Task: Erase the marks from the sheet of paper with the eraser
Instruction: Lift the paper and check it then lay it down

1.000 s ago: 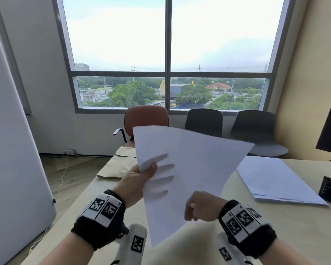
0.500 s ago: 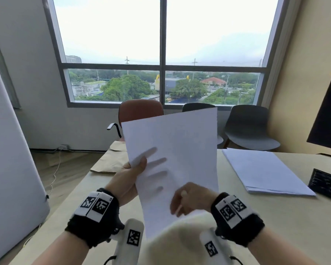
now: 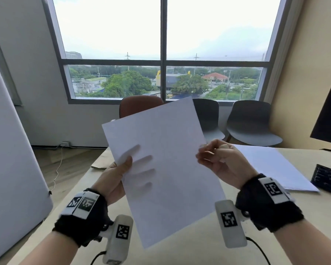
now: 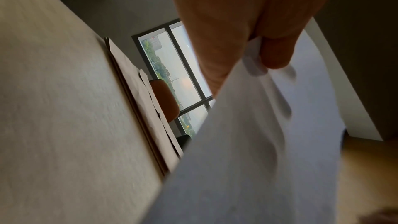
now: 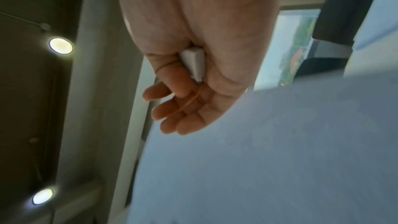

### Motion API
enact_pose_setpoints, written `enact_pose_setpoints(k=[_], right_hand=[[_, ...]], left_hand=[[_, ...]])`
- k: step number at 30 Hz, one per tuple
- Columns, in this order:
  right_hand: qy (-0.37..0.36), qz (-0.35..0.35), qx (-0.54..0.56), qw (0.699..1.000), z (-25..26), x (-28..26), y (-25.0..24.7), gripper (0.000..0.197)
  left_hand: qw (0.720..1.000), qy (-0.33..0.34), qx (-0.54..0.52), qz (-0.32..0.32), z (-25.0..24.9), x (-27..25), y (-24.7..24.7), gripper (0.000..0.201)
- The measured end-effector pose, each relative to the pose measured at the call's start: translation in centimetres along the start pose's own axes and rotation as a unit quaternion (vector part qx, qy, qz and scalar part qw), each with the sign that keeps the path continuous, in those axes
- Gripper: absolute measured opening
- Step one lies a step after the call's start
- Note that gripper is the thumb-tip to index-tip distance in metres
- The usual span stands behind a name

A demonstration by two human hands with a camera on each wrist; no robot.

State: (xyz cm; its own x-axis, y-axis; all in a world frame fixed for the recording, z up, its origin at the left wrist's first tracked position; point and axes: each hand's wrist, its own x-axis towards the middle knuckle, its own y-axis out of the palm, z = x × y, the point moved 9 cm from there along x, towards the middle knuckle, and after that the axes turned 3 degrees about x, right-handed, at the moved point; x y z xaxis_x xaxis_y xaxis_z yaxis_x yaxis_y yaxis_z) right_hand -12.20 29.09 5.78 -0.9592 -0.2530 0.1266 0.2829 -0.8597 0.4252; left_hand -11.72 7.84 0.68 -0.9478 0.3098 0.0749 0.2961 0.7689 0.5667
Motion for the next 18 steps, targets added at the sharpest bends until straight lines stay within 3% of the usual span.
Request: enact_pose_setpoints(k=[2, 3, 4, 7, 9, 11, 18], right_hand=[[0.063, 0.022, -0.057, 0.996, -3.1, 0.5, 0.7, 0.061], [0.112, 0.029, -0.147, 0.982, -5.3, 0.5, 0.4, 0.057], [0.169, 0.045, -0.267, 0.948, -7.5, 0.1, -0.1, 0.053], [0.310, 0.124, -0.520, 0.786, -12.2, -2.0, -2.8, 0.040], [0.324, 0.125, -0.570, 0.745, -11.9, -2.7, -4.1, 0.028], [0.300, 0.094, -0.594, 0.740, -10.1, -2.8, -5.0, 0.017], [0.286, -0.004, -0.549, 0.786, -7.4, -3.6, -7.5, 0.013]], left_hand=[[1.000, -0.007, 0.004, 0.029, 0.4, 0.1, 0.8, 0.051], [1.000, 0.001, 0.007, 0.019, 0.4, 0.2, 0.7, 0.055], [1.000, 0.011, 0.006, 0.005, 0.2, 0.2, 0.5, 0.048], [0.999, 0.029, -0.013, -0.032, -0.8, 0.0, -0.8, 0.036], [0.999, 0.040, -0.009, -0.032, -1.6, -0.3, -1.7, 0.053], [0.998, 0.049, 0.003, -0.043, -2.3, -0.7, -3.0, 0.070], [0.994, 0.056, 0.041, -0.089, -2.7, -1.8, -6.3, 0.073]])
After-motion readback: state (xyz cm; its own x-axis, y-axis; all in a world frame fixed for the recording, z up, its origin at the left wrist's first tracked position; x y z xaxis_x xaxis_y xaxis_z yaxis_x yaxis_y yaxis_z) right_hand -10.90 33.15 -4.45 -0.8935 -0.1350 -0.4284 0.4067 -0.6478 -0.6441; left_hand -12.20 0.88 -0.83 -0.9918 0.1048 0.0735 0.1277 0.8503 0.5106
